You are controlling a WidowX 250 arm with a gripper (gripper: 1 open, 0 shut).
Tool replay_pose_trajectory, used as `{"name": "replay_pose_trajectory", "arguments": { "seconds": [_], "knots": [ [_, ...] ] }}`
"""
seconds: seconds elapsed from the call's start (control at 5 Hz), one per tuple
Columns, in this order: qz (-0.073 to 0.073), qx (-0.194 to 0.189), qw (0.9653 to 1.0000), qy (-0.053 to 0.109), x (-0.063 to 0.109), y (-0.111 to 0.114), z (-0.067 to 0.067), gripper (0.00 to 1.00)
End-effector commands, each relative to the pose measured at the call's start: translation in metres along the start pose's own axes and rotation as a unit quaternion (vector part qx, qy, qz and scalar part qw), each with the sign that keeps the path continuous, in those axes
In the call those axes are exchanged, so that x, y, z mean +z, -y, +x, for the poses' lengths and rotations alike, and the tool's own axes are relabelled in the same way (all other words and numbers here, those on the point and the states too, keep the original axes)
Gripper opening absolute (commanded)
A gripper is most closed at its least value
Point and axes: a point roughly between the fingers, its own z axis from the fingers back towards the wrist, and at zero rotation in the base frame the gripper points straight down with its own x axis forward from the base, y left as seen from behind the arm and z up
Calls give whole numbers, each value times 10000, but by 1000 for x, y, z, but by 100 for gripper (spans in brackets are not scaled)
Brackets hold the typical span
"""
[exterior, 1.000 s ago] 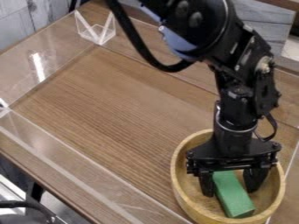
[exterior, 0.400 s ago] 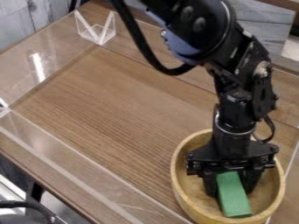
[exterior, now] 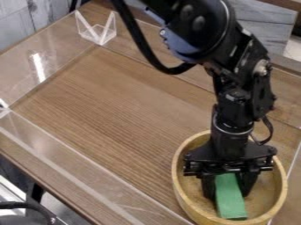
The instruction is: Remove the green block from inside the brown bowl and put it on the table
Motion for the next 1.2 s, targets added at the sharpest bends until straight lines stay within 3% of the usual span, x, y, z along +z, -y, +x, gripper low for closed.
{"name": "replay_pose_trajectory", "arguments": {
  "seconds": [0.0,1.0],
  "knots": [
    [-157,-93,9998,65,17,6,3,0],
    [201,-479,9984,-206,25,-7,-4,0]
  ]
}}
